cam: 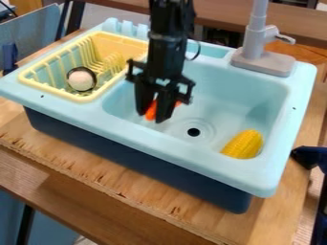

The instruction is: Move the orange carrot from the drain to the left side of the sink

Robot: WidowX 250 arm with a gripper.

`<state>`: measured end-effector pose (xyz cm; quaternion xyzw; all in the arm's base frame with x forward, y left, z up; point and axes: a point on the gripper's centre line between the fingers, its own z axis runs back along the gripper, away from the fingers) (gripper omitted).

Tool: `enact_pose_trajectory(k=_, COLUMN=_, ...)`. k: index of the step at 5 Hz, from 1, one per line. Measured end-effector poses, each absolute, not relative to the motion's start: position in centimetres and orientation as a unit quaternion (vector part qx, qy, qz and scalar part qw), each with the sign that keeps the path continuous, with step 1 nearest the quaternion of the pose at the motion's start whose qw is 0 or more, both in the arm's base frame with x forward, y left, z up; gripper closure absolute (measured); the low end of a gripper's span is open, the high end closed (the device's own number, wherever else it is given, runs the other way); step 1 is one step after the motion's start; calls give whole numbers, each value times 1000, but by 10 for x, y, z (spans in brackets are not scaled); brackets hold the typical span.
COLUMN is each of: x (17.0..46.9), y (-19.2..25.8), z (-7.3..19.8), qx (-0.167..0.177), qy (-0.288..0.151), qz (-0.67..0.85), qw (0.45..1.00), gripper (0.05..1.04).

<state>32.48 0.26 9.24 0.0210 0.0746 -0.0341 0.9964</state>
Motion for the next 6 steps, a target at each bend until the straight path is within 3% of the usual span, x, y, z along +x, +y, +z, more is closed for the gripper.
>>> enact_pose_trajectory(k=2, x=329, y=11, z=71, qx=6, qy=104, qz=-20, qw=994, gripper=677)
enact_pose_trajectory(k=3, x=334, y=12, z=72, qx=23, qy=121, qz=-26, qw=992, gripper=599)
enact_pose_trajectory(k=4, x=333, y=12, z=77, qx=58, qy=139, qz=-25, qw=988, gripper=301)
enact_pose_trajectory(k=5, x=332, y=7, z=104, qx=115, qy=143, qz=-14, qw=983, gripper=96)
enact_pose_trajectory(k=6, x=334, y=0, z=144, qx=156, qy=112, qz=-5, qw=981, gripper=82)
